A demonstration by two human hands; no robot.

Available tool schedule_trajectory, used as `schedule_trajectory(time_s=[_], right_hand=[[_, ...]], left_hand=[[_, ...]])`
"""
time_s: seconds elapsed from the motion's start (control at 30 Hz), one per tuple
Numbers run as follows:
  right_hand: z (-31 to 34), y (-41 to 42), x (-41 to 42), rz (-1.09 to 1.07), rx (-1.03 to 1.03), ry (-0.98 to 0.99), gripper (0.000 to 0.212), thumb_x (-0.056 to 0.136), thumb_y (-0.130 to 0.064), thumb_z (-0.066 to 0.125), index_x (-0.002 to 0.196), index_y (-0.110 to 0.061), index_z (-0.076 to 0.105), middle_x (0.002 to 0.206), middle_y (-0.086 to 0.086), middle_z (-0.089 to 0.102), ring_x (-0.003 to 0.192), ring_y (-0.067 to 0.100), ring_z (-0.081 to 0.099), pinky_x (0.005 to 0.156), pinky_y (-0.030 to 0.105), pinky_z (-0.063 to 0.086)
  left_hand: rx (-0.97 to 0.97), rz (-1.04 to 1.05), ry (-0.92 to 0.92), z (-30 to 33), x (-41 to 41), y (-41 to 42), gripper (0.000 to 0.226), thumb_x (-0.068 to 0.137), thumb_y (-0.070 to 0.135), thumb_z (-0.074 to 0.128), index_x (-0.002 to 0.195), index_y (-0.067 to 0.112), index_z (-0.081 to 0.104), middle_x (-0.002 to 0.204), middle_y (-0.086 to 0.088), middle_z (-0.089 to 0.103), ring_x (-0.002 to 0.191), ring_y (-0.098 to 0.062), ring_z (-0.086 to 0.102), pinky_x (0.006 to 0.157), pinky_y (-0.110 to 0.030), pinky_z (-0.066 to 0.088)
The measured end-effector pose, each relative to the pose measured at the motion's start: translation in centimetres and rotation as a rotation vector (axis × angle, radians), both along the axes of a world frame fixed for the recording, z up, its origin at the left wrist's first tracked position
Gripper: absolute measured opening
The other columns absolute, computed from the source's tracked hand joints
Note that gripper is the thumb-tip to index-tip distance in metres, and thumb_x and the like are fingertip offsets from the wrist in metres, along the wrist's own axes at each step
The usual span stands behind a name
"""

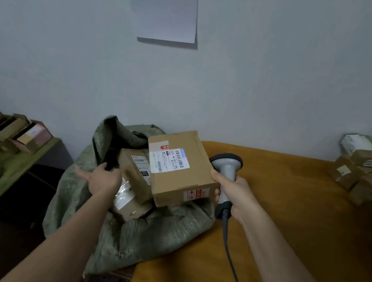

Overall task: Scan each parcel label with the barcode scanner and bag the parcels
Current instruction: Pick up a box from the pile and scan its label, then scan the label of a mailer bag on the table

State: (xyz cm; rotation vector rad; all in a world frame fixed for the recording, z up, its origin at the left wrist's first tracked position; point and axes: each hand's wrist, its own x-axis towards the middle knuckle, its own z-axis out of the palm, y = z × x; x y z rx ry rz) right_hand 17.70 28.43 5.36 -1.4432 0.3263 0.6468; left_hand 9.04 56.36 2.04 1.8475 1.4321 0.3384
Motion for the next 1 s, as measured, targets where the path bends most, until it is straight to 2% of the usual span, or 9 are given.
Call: schedule_trajectory(time_s=[0.1,0.2,0.37,0.43,0.5,0.63,0.73,0.83,1.0], right_hand=[[-1.0,2.5,-0.1,0.062,0.009,-0.002,0.027,0.087,-0.019,0.074,0.106,-0.003,0.061,0.074,0.005,0.055,0.051,0.011,0.049,0.044,0.023,0.044],[-2.1,5.6,0.1,0.121,0.005,-0.025,0.023,0.086,-0.017,0.075,0.100,-0.006,0.060,0.070,0.002,0.055,0.050,0.010,0.049,0.047,0.023,0.045],[-4.6,12.0,0.8,0.065,0.041,-0.041,0.042,0.084,-0.022,0.077,0.118,-0.008,0.055,0.083,0.005,0.064,0.058,0.010,0.059,0.052,0.025,0.050],[-6.0,13.1,0.8,0.003,0.014,-0.018,0.050,0.083,-0.024,0.079,0.123,-0.008,0.054,0.083,0.006,0.066,0.060,0.012,0.060,0.056,0.029,0.053],[-7.0,12.5,0.7,-0.052,-0.053,-0.010,0.053,0.084,-0.020,0.078,0.128,-0.011,0.050,0.087,0.006,0.066,0.063,0.013,0.062,0.063,0.035,0.058],[-8.7,8.4,1.0,-0.160,-0.208,-0.018,0.058,0.089,-0.011,0.069,0.140,-0.019,0.041,0.105,0.011,0.068,0.067,0.012,0.064,0.067,0.031,0.055],[-9.4,5.4,1.2,-0.169,-0.247,0.077,0.055,0.090,-0.005,0.064,0.140,-0.015,0.044,0.090,0.011,0.068,0.063,0.015,0.063,0.061,0.032,0.054],[-8.9,2.8,1.1,-0.107,-0.145,0.172,0.035,0.087,0.001,0.066,0.121,0.002,0.056,0.067,0.009,0.058,0.052,0.015,0.054,0.046,0.026,0.047],[-5.7,-2.1,1.1,-0.121,-0.035,0.081,0.035,0.087,-0.003,0.071,0.117,-0.008,0.053,0.066,0.004,0.053,0.050,0.011,0.050,0.045,0.025,0.045]], left_hand=[[-0.025,0.020,0.008,-0.9,0.6,2.6,0.063,0.087,0.017,0.055,0.142,-0.007,0.035,0.158,-0.016,0.013,0.134,-0.039,0.036,0.113,-0.044,0.032],[0.184,0.050,-0.186,-0.1,0.8,3.6,0.053,0.086,0.007,0.051,0.135,-0.009,0.042,0.150,-0.016,0.029,0.133,-0.035,0.037,0.115,-0.039,0.028],[0.388,-0.109,-0.364,1.6,0.7,3.9,0.040,0.089,0.002,0.050,0.129,0.002,0.054,0.134,-0.010,0.046,0.089,-0.012,0.056,0.089,-0.027,0.045],[0.328,-0.300,-0.267,0.5,0.4,3.3,0.035,0.088,0.006,0.053,0.122,0.010,0.062,0.125,-0.010,0.056,0.081,-0.013,0.057,0.080,-0.024,0.043],[0.147,-0.558,-0.119,-1.2,0.2,2.0,0.039,0.088,0.012,0.059,0.127,0.017,0.062,0.126,-0.004,0.057,0.104,-0.020,0.060,0.090,-0.026,0.043],[-0.116,-0.836,0.128,-3.9,0.3,-1.0,0.058,0.090,0.020,0.066,0.143,0.023,0.045,0.151,0.000,0.036,0.138,-0.019,0.035,0.111,-0.026,0.027],[-0.005,-0.789,0.119,-4.6,1.1,-2.9,0.057,0.089,0.013,0.062,0.143,0.022,0.044,0.147,-0.008,0.038,0.135,-0.025,0.038,0.109,-0.031,0.032],[0.088,-0.667,0.117,-4.1,2.4,-4.6,0.035,0.087,0.012,0.058,0.121,0.020,0.055,0.137,-0.014,0.041,0.126,-0.029,0.041,0.102,-0.036,0.038],[0.222,-0.563,0.212,-2.7,4.5,-7.7,0.035,0.084,0.025,0.058,0.114,0.007,0.051,0.130,-0.018,0.031,0.105,-0.039,0.049,0.093,-0.043,0.047]])
